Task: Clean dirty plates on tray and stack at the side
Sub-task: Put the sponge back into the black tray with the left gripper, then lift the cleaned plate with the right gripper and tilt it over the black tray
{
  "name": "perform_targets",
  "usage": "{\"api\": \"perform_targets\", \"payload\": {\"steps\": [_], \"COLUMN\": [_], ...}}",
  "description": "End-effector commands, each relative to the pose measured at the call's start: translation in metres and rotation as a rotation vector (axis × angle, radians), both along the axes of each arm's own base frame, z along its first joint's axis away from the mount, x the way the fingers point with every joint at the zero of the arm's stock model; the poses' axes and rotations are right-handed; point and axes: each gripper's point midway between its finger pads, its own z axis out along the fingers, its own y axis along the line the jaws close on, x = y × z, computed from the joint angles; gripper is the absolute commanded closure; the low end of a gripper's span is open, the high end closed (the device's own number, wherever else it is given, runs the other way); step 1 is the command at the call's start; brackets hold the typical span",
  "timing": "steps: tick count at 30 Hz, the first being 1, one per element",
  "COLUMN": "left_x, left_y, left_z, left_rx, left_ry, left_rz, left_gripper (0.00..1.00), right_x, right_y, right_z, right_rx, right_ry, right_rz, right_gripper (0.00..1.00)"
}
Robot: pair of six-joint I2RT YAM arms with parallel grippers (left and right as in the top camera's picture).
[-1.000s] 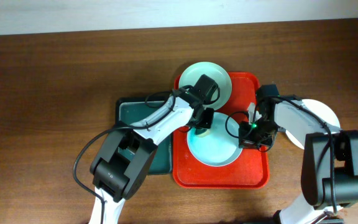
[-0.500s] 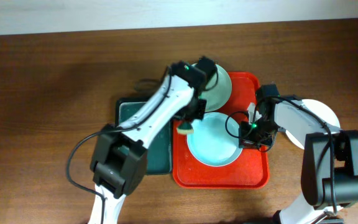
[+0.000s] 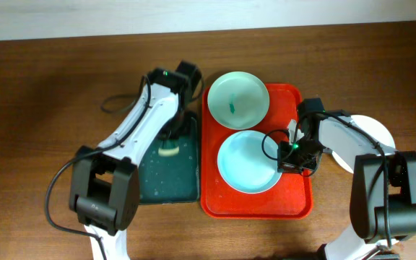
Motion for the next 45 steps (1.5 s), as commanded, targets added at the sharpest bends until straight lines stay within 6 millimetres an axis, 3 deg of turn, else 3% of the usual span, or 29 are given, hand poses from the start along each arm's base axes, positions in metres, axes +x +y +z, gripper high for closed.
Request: {"api": "perform_targets", "payload": {"steps": [1, 3, 5, 7, 8, 12, 14, 18, 20, 22, 28, 34, 39, 45], "left_x": [-0.023, -0.026, -0.024, -0.022, -0.021, -0.016, -0.017, -0.021, -0.025, -0.034, -0.055, -0.068, -0.07, -0.07], "left_y": [0.006, 0.009, 0.009, 0.007, 0.008, 0.015, 0.026, 0.058, 0.073, 0.099, 0.122, 0.124, 0.124, 0.124], "left_z": [-0.042, -0.048, -0.044, -0.032, -0.023, 0.033, 0.066, 0.122, 0.141, 0.163, 0.182, 0.178, 0.177, 0.177], "left_rx": [-0.053, -0.049, -0.053, -0.064, -0.07, -0.125, -0.158, -0.209, -0.221, -0.225, -0.219, -0.203, -0.201, -0.201], "left_ry": [0.084, 0.088, 0.082, 0.064, 0.05, -0.073, -0.156, -0.317, -0.376, -0.441, -0.484, -0.437, -0.428, -0.428], "left_rz": [0.051, 0.072, 0.072, 0.072, 0.073, 0.093, 0.116, 0.191, 0.23, 0.296, 0.361, 0.366, 0.366, 0.366], "left_gripper": [0.98, 0.88, 0.57, 0.18, 0.11, 0.07, 0.01, 0.0, 0.0, 0.0, 0.0, 0.0, 0.0, 0.01], "right_x": [-0.01, -0.01, -0.01, -0.008, -0.008, 0.001, 0.01, 0.027, 0.032, 0.041, 0.063, 0.076, 0.074, 0.07], "right_y": [-0.009, -0.009, -0.009, -0.009, -0.009, -0.008, -0.007, 0.002, 0.009, 0.032, 0.103, 0.164, 0.187, 0.189], "right_z": [-0.008, -0.008, -0.008, -0.008, -0.008, 0.003, 0.025, 0.082, 0.105, 0.139, 0.179, 0.173, 0.184, 0.21], "right_rx": [-0.056, -0.056, -0.056, -0.055, -0.055, -0.055, -0.054, -0.086, -0.118, -0.132, -0.185, -0.315, -0.402, -0.451], "right_ry": [0.035, 0.035, 0.033, 0.026, 0.025, -0.009, -0.055, -0.186, -0.244, -0.338, -0.575, -0.762, -0.883, -0.973], "right_rz": [0.009, 0.009, 0.009, 0.008, 0.008, 0.008, 0.011, 0.056, 0.088, 0.165, 0.282, 0.395, 0.426, 0.412], "right_gripper": [0.96, 0.96, 0.96, 0.93, 0.89, 0.95, 0.96, 0.96, 0.96, 0.96, 0.96, 0.96, 0.96, 0.96]}}
